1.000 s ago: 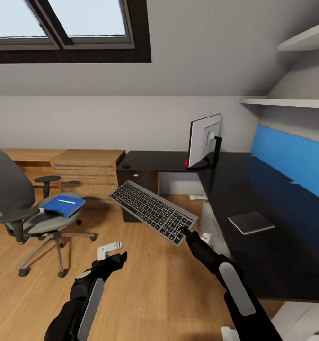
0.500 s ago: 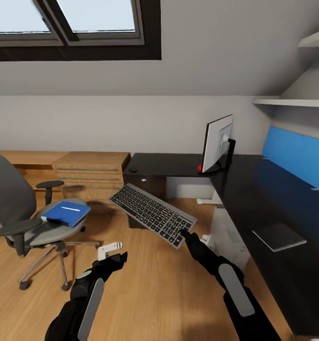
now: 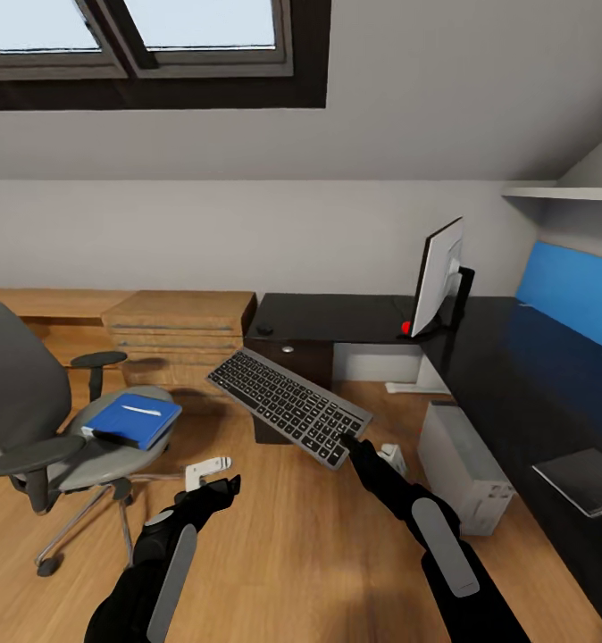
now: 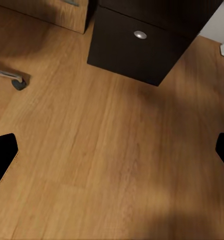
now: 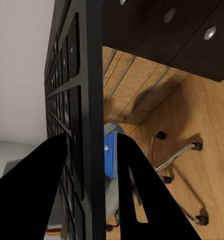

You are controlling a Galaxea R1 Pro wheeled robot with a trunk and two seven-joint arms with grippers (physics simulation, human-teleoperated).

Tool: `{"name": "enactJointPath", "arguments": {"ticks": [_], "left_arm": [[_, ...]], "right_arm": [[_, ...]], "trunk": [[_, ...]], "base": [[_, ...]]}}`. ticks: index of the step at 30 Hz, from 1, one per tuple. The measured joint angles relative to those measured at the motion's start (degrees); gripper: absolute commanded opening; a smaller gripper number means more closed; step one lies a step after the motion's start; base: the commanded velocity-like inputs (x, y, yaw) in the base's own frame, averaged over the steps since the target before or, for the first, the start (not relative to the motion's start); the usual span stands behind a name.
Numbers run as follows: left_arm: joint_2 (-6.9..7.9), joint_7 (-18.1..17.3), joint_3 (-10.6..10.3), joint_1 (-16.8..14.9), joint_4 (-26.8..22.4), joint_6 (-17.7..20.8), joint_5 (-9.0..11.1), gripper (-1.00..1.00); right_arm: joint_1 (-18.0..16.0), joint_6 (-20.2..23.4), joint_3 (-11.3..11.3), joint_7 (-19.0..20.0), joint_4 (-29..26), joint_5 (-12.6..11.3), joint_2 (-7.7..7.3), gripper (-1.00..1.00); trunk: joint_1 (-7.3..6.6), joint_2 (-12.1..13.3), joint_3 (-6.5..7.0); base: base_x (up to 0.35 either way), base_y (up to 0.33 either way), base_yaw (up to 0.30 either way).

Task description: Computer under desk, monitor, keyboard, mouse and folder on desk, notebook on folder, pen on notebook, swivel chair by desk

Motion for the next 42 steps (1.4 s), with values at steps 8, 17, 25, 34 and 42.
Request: {"name": "enactJointPath", "arguments": {"ticks": [8, 17, 25, 34, 42], "left_arm": [[-0.05, 0.1, 0.0, 0.0, 0.0, 0.0, 0.0, 1.00], [-0.05, 0.1, 0.0, 0.0, 0.1, 0.0, 0.0, 1.00], [-0.05, 0.1, 0.0, 0.0, 0.1, 0.0, 0.0, 1.00], [-0.05, 0.0, -0.1, 0.0, 0.3, 0.0, -0.1, 1.00], [0.00, 0.1, -0.1, 0.0, 0.4, 0.0, -0.1, 1.00]], "right_arm": [[0.0, -3.0, 0.1, 0.2, -0.1, 0.0, -0.02, -1.00], [0.0, -3.4, 0.0, 0.2, -0.1, 0.0, -0.07, -1.00], [0.0, -3.4, 0.0, 0.2, -0.2, 0.0, -0.11, -1.00], [0.0, -3.4, 1.8, 0.2, -0.4, 0.1, -0.23, -1.00], [0.0, -3.5, 2.5, 0.2, -0.5, 0.2, -0.25, -1.00]], "trunk": [[0.00, 0.0, 0.00], [0.00, 0.0, 0.00], [0.00, 0.0, 0.00], [0.00, 0.0, 0.00], [0.00, 0.0, 0.00]], "base": [[0.299, 0.181, 0.000], [0.320, 0.038, 0.000], [0.322, 0.001, 0.000], [0.322, 0.000, 0.000], [0.323, 0.012, 0.000]]}}
